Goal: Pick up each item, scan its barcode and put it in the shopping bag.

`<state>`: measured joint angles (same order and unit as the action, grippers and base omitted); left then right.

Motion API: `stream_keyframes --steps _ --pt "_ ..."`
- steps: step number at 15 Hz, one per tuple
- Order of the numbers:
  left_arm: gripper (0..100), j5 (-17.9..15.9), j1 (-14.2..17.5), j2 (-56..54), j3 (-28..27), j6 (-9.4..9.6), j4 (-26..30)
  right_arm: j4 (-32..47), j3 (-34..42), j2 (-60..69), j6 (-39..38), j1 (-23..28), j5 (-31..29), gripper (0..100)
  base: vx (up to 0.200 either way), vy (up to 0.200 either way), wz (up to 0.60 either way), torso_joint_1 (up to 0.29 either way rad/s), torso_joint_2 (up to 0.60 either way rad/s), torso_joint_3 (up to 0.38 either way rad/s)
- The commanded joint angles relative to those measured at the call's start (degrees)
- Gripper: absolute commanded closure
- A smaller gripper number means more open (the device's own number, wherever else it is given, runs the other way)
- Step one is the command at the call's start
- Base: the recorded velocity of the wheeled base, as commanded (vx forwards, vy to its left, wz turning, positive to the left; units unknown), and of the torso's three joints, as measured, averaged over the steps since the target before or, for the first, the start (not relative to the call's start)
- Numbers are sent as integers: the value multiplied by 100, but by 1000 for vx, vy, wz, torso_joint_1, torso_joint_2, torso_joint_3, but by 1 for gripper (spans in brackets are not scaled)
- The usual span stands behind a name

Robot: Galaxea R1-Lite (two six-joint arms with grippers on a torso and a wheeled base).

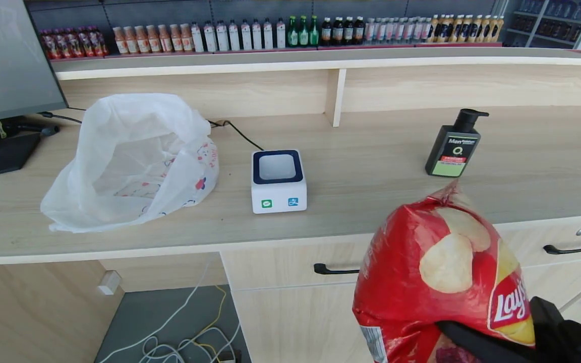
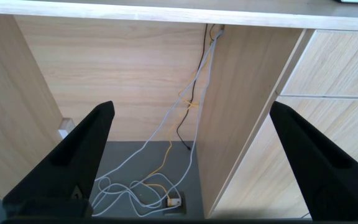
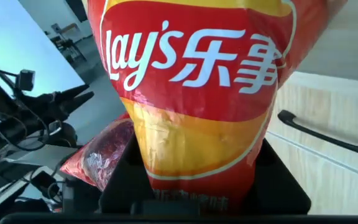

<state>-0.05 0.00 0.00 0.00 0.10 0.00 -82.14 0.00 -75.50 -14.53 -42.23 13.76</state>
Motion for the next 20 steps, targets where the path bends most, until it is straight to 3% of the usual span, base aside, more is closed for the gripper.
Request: stream_keyframes --steps 1,4,6,8,11,17,20 --pt "0 5 0 0 0 -1 0 207 0 -27 504 567 12 100 0 0 0 0 0 0" --pt "0 -4 0 0 0 -1 0 216 -9 -27 1383 883 -102 100 0 0 0 0 0 0" --pt "0 -4 0 0 0 -1 0 277 -18 9 1717 1771 -93 100 0 0 0 0 0 0" --pt "0 -4 0 0 0 -1 0 286 -202 44 1752 2184 -146 100 0 0 0 0 0 0" --pt "0 5 0 0 0 -1 0 638 -721 140 2051 2219 -656 100 0 0 0 0 0 0" --pt "0 -4 -9 0 0 17 0 972 -659 808 1998 2219 -1631 100 0 0 0 0 0 0" --pt "0 5 0 0 0 25 0 1121 -492 914 1857 2228 -1640 100 0 0 0 0 0 0"
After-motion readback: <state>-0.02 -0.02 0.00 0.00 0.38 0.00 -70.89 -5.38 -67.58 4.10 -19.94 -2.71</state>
